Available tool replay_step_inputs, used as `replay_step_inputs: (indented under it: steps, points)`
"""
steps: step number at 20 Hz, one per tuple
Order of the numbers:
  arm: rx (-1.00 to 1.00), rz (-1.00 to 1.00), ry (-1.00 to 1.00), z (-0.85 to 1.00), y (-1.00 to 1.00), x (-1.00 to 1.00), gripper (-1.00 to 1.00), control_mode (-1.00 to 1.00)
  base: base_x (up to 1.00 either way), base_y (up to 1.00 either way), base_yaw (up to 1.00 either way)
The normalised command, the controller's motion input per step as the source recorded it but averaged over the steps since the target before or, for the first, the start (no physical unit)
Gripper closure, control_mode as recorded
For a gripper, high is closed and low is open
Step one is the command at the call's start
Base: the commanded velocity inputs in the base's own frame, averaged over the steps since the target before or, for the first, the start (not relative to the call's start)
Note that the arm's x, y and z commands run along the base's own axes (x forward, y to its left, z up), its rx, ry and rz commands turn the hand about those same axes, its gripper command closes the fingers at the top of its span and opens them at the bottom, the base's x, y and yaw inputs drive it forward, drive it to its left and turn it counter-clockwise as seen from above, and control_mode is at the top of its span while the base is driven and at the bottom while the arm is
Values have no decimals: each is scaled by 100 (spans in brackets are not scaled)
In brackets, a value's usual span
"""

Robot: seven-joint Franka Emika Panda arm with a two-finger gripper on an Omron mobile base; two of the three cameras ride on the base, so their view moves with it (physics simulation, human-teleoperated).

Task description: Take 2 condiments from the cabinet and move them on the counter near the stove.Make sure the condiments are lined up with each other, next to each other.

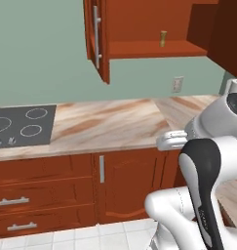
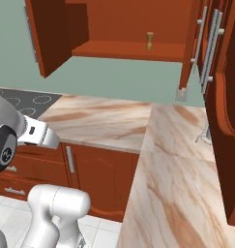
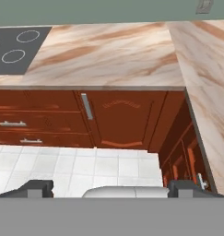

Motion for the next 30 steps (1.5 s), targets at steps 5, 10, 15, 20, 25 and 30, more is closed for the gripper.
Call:
replay_step_inputs:
  steps: [5,10,15,20,25,30]
  points:
    - [0,0,0,0,0,0,-100,100,40,-39,7]
    - [0,0,0,0,0,0,-100,100,39,-41,7]
    - [0,0,0,0,0,0,-100,100,55,-55,3]
    - [0,0,0,0,0,0,-100,100,92,-43,0]
    - [0,0,0,0,0,0,-100,100,88,-17,-2]
    - [0,0,0,0,0,0,-100,100,13,14,-8]
